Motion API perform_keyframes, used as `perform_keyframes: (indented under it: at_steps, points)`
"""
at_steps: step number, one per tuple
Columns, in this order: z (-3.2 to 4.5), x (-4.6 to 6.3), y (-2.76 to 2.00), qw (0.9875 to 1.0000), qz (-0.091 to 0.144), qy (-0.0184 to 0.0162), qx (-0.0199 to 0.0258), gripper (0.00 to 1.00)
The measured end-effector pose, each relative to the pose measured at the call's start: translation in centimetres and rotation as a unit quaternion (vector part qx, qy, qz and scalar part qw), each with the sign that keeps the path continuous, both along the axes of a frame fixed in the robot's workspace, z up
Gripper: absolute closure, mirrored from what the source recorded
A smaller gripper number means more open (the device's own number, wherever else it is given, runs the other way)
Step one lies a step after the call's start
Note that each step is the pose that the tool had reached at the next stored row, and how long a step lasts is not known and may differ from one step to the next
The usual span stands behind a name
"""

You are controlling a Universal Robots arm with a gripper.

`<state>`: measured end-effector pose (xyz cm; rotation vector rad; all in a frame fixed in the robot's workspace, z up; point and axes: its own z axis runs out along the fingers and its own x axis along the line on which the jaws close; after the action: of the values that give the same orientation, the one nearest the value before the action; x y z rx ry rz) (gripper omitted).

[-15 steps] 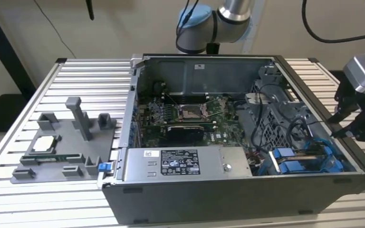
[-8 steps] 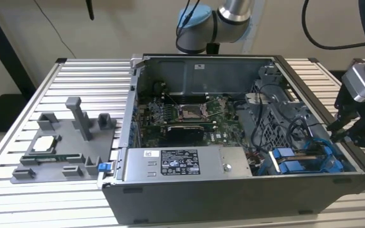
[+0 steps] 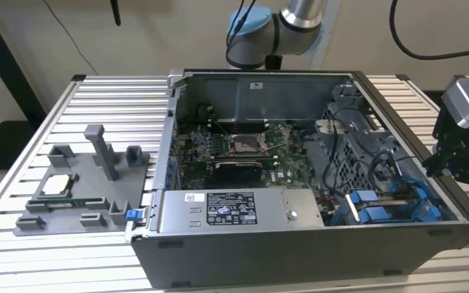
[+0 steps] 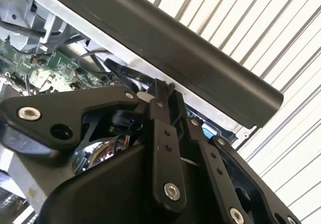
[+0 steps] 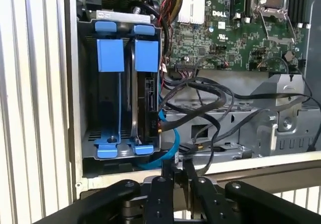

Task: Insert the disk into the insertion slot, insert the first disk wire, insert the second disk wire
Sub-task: 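Insert the second disk wire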

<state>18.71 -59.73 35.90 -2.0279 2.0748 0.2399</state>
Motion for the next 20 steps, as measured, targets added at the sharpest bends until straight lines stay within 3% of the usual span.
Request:
perform_keyframes:
  at_steps: [3,7,20]
  points:
    - [1.27,-0.5,-0.01,1.0,0.0,0.0,0.0001,0.0]
    - [2.06,-1.8,0.0,1.0,0.0,-0.0001,0.0004,0.0]
    - [2.39,-6.2,0.46,1.0,-0.002,-0.001,0.0003,0.0]
